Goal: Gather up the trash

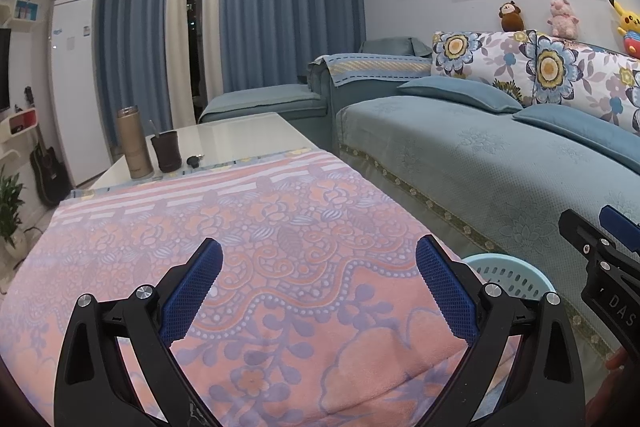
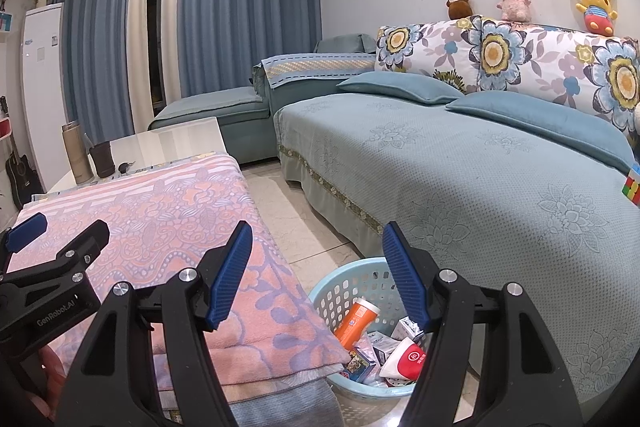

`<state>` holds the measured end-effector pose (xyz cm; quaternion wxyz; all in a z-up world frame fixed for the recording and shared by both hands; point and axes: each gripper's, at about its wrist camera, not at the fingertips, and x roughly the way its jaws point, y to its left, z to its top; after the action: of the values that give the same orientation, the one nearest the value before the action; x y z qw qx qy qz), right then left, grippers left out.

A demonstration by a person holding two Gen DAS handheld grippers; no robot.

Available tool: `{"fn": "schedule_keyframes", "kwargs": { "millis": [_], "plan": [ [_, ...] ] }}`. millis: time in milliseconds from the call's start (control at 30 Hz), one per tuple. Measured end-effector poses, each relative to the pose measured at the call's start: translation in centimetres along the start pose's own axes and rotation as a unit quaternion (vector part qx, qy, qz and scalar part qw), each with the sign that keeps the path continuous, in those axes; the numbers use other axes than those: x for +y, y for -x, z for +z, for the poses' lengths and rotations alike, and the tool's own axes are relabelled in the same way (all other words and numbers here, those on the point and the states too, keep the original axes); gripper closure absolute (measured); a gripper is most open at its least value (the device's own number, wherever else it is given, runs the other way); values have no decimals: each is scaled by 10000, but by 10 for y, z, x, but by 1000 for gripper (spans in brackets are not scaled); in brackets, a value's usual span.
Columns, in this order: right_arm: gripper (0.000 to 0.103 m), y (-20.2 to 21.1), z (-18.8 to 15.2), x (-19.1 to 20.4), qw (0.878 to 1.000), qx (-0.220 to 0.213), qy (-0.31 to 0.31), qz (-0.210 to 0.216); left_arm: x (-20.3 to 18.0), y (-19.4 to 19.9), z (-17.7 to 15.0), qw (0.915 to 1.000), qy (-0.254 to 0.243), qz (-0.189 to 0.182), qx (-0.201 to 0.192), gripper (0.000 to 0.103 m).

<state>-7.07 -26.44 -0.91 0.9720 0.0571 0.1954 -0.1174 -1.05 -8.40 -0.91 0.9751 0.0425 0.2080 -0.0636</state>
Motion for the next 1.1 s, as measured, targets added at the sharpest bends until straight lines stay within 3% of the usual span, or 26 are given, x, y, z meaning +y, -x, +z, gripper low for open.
{"fn": "schedule_keyframes", "kwargs": {
  "millis": [1100],
  "plan": [
    [39,2,3,2,10000,9,-24,-13,2,3,1,9998,-155,77,-77,9]
  ]
}}
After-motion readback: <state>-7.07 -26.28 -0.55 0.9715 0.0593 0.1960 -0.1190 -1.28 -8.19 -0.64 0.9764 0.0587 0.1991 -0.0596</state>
